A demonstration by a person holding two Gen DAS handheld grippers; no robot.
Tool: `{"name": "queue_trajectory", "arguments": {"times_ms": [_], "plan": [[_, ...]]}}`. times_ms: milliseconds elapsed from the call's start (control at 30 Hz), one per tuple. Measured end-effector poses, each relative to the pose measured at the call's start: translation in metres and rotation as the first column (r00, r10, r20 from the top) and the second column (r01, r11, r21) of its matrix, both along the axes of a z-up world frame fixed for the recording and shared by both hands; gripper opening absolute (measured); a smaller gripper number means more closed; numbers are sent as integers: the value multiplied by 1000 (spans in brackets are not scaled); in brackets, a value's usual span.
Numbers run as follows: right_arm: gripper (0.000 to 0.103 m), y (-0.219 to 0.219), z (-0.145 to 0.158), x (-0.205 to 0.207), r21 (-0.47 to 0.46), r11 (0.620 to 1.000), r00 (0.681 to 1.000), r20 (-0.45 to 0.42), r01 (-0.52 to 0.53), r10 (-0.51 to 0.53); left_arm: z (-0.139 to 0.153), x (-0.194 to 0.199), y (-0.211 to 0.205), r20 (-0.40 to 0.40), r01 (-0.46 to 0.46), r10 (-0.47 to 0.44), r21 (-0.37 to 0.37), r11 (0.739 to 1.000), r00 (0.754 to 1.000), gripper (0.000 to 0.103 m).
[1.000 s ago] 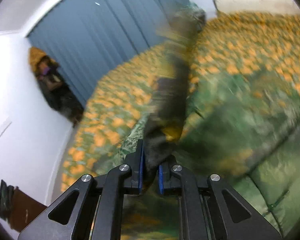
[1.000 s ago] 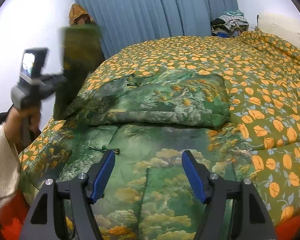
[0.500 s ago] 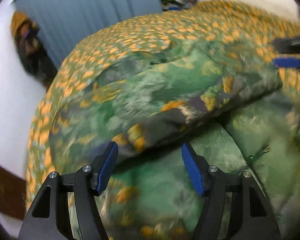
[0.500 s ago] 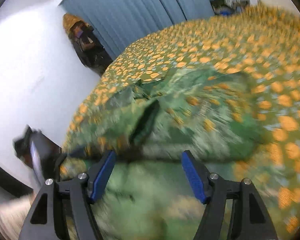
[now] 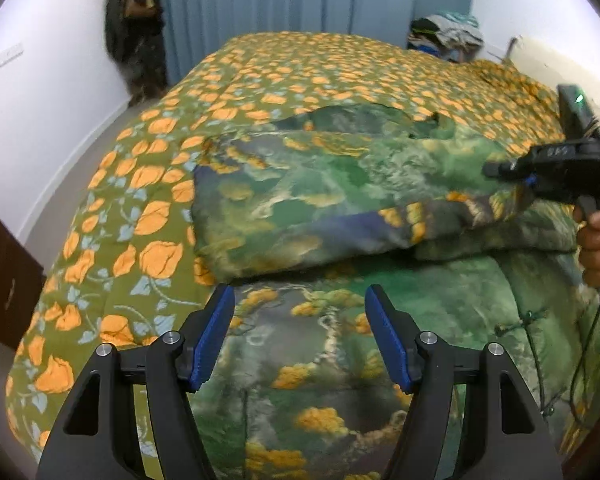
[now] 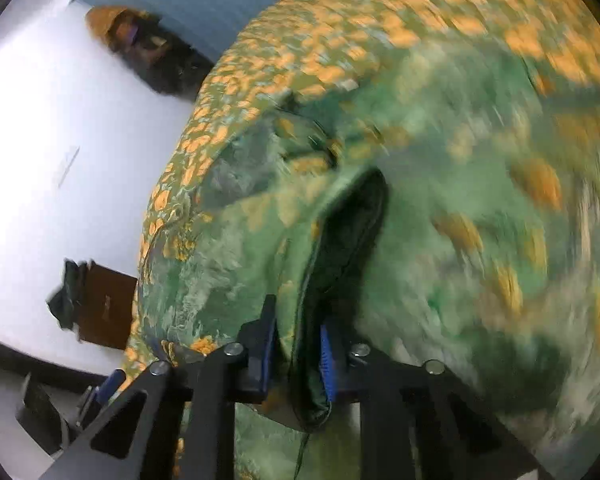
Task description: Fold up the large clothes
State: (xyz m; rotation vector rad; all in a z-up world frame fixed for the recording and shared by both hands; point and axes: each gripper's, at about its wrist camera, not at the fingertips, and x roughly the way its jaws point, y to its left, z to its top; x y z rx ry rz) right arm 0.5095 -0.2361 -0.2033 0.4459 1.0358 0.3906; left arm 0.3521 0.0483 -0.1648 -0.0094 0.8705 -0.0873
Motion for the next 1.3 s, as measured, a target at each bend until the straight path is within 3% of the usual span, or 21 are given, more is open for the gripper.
{"name": "queue_trajectory", "arguments": {"times_ms": [133, 233, 267, 367, 433, 567, 633, 733, 867, 1100, 1167, 1300], "plan": [[15, -1, 33, 22, -71, 997, 992, 130, 7, 3, 4, 3, 8, 14, -22, 22, -13, 1000, 1000, 70], [15, -3, 18, 28, -126, 992, 996, 90, 11, 0, 6, 10, 10, 11, -24, 24, -24, 999, 1000, 70], [15, -2, 0, 29, -157, 988, 999, 42, 7, 0, 7, 14, 12, 6, -27, 27, -38, 999, 1000, 70], [37, -3, -26, 21, -230, 973, 1000, -1, -4, 4, 12, 29, 17, 5, -39, 40, -74, 996, 999, 70], [48, -2, -19, 11, -279, 960, 999, 51, 4, 11, 15, 41, 20, 18, -45, 46, -87, 995, 999, 71], [48, 2, 25, -7, -373, 925, 966, 258, 73, 28, 9, 76, 13, 12, -4, 5, -89, 996, 1000, 70], [48, 12, 37, -10, -351, 937, 946, 303, 0, 114, -2, 89, 4, -11, 36, -37, -76, 996, 999, 68], [48, 34, 22, 2, -332, 932, 942, 241, -146, 234, -31, 103, -9, -82, 61, -61, -7, 998, 995, 64], [45, 39, -37, 22, -371, 906, 971, 47, -202, 236, -53, 105, -8, -116, 69, -71, -15, 997, 991, 64], [45, 34, -51, 22, -365, 914, 973, 72, -179, 219, -49, 107, -11, -145, 74, -73, 1, 997, 987, 64], [45, 32, -50, 22, -358, 916, 973, 75, -179, 220, -35, 112, -9, -149, 62, -66, -36, 997, 987, 64], [45, 32, -52, 19, -356, 918, 972, 87, -175, 219, -21, 138, -2, -168, 24, -56, -188, 982, 984, 70]]}}
